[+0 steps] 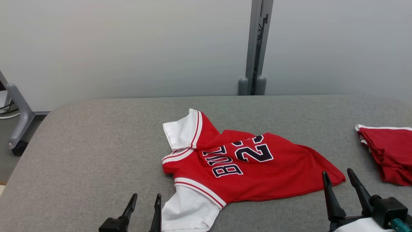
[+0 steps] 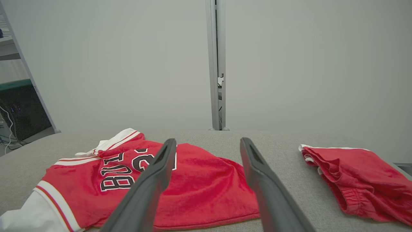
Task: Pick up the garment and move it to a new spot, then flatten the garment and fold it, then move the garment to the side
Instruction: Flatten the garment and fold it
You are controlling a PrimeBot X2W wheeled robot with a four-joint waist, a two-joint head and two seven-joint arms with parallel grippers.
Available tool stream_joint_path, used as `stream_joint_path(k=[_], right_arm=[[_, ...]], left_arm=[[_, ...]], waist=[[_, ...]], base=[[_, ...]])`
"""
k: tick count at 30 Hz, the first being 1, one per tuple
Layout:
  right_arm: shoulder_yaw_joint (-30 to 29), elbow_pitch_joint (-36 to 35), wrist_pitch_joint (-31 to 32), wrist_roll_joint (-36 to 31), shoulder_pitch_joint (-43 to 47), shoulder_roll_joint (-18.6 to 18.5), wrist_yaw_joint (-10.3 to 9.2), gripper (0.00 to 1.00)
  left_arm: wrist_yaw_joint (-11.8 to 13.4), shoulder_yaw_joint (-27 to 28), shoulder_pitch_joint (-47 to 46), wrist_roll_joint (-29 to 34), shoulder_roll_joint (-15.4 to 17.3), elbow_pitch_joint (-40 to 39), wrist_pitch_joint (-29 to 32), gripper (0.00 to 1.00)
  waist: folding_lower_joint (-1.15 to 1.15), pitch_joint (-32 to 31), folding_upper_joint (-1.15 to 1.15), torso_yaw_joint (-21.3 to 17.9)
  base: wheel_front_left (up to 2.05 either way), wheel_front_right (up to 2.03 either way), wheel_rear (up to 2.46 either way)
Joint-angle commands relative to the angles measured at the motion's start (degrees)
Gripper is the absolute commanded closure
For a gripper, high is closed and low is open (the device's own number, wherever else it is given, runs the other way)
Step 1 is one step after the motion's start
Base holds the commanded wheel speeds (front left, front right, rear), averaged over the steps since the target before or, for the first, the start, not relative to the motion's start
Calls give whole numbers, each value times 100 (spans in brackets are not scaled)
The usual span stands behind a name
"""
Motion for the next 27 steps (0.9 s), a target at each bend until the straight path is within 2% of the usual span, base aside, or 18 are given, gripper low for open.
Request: stream_joint_path(k=[1,23,27], right_arm=[[-19,5,29,28,-18,-15,1,0],[-14,115,34,-19,-111,-15,1,0],[-29,135,33,-47,-137,-15,1,0]], left_arm=[[-15,32,32,50,15,-6,-24,0],[-153,151,-16,210,-73,145,-22,0],[-205,81,-48,98,-108,348,184,0]], waist=[[0,1,0,4],[0,24,0,36],[0,62,0,16]], base=[[0,0,0],[0,0,0],[0,0,0]])
